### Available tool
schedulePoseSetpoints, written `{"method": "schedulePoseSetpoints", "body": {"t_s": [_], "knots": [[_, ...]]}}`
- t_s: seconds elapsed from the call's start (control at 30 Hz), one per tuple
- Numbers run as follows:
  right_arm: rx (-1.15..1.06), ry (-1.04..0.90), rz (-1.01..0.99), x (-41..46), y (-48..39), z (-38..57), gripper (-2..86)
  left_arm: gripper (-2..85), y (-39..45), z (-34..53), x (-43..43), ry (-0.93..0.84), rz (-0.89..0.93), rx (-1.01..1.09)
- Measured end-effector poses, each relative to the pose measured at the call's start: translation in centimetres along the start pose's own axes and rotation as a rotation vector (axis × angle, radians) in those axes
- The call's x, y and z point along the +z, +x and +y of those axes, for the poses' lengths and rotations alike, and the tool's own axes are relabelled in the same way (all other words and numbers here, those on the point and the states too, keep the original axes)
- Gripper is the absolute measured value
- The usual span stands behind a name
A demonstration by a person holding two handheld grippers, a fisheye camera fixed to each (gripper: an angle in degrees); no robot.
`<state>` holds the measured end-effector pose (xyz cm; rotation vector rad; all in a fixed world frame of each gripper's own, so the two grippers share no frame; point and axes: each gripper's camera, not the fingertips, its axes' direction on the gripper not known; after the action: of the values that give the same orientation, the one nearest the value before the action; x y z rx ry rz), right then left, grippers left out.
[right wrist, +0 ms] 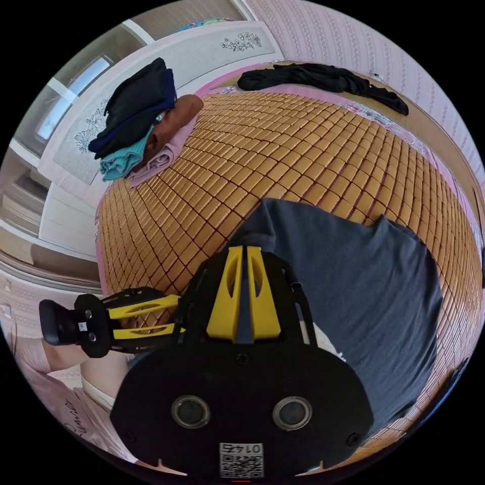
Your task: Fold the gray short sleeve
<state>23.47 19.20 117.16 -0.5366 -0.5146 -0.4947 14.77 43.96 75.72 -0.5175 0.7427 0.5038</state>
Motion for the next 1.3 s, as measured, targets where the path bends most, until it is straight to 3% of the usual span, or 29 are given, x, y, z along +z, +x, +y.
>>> {"method": "schedulePoseSetpoints", "body": {"t_s": [0.4, 0.6, 0.7, 0.9, 1.0, 1.17, 1.3], "knots": [[-0.176, -0.078, -0.164, 2.3, -4.5, -9.3, 7.9, 4.8, -7.7, 0.6, -0.3, 0.019, 0.015, -0.254], [-0.146, -0.05, 0.11, 2.9, -2.8, -5.3, 0.9, 4.6, -7.1, -1.5, -0.4, 0.11, 0.13, -0.207], [-0.14, -0.102, 0.09, 5.2, -3.0, -4.9, 0.1, 4.4, -5.2, -4.0, 1.0, 0.13, 0.154, -0.137], [-0.176, -0.055, 0.139, 4.1, -4.2, -3.9, -0.2, 0.6, -4.4, -7.7, 5.4, -0.032, 0.077, -0.152], [-0.251, -0.031, 0.414, 1.3, -5.0, -0.3, -0.2, -0.6, -4.7, -8.2, 5.7, -0.02, 0.112, -0.2], [-0.204, 0.108, 0.271, -7.4, -0.8, 12.8, -0.2, -0.9, -4.6, -8.5, 4.3, 0.065, 0.041, -0.316], [0.051, 0.09, 0.466, -12.4, 5.1, 29.1, -0.3, -0.9, -2.2, -10.1, 1.4, 0.122, 0.03, -0.272]]}}
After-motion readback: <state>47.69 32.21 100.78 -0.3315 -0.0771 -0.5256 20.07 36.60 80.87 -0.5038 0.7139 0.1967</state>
